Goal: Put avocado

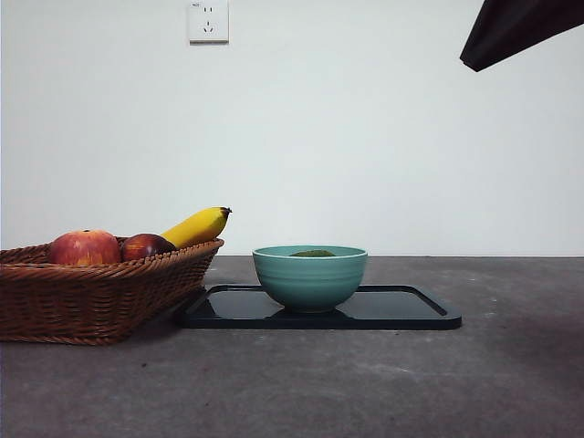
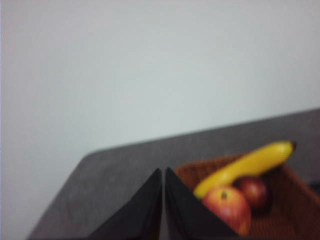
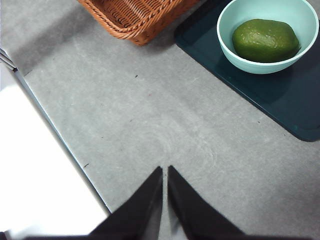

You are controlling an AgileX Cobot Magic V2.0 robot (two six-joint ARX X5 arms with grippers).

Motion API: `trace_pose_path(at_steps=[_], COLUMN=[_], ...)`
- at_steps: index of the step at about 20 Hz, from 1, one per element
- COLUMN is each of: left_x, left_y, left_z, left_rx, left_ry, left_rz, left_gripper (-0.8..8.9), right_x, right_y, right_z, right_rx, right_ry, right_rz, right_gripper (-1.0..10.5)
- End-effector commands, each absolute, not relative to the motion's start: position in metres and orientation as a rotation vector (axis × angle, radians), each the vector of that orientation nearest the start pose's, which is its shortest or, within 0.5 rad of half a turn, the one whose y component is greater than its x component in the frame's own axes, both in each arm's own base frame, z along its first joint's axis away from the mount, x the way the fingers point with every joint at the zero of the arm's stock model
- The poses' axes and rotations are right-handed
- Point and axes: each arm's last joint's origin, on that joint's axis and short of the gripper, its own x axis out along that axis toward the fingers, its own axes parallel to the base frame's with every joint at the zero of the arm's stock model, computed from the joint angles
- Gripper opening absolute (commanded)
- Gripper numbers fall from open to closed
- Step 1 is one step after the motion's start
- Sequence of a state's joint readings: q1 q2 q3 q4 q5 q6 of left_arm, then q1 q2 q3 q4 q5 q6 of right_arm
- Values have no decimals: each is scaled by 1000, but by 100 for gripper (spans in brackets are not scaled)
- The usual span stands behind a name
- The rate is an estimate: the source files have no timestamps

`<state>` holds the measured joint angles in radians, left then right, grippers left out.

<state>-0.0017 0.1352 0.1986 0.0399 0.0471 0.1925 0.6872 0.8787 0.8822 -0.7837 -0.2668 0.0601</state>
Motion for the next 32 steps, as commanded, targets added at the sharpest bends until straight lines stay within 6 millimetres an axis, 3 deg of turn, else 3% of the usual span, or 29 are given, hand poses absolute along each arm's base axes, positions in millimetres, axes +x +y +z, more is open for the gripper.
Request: trace_pose_path(at_steps=[1,7,15,32], left_x=[96,96,96,96], left_y=[0,0,0,0], left_z=[206,172,150,149], left_rx=[191,144,126,106], left_ry=[-87,-20,167,177], left_rz=[-27,-31,-44,-43], left_gripper=[9,9,9,9], right_x=[123,123,123,123], right_y=[113,113,113,113], right_z=[303,303,303,303], right_rx=[-108,-108,-108,-108], right_ry=[813,813,813,813], right_rz=[886,886,886,886], right_gripper=[7,7,7,7])
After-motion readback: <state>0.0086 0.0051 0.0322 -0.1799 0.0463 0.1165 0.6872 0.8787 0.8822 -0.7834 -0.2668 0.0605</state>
